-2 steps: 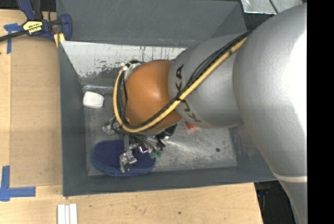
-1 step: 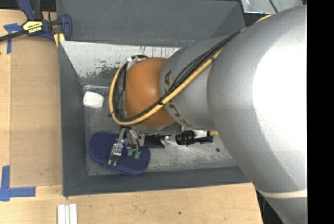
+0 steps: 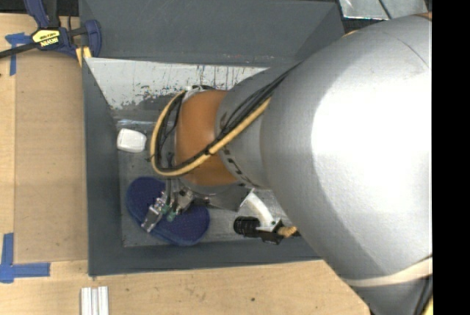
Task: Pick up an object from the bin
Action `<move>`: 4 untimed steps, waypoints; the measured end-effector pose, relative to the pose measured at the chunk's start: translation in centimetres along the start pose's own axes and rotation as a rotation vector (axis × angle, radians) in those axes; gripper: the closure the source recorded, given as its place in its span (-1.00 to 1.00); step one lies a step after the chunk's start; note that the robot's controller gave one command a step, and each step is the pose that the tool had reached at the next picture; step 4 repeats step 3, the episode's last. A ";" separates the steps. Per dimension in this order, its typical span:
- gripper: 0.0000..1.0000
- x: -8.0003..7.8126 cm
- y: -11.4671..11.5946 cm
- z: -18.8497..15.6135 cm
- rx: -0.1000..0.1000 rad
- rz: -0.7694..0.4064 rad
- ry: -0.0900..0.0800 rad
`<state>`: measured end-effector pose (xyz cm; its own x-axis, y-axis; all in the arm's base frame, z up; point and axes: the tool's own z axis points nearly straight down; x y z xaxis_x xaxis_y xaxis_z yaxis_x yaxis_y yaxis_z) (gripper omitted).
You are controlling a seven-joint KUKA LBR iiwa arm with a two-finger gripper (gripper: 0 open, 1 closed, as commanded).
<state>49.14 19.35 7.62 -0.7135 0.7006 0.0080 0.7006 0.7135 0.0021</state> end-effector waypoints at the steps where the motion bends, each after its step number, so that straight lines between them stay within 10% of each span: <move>1: -1.00 0.0 0.1 -0.3 0.002 -0.005 -0.004; 2: 1.00 0.0 0.2 -0.5 -0.002 -0.003 -0.005; 3: 1.00 -0.1 0.4 -8.5 -0.005 -0.006 -0.012; 4: 1.00 -0.1 0.4 -8.5 -0.005 -0.006 -0.012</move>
Offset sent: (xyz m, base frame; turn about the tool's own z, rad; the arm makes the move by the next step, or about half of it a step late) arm 0.0000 0.0000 0.0000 0.0000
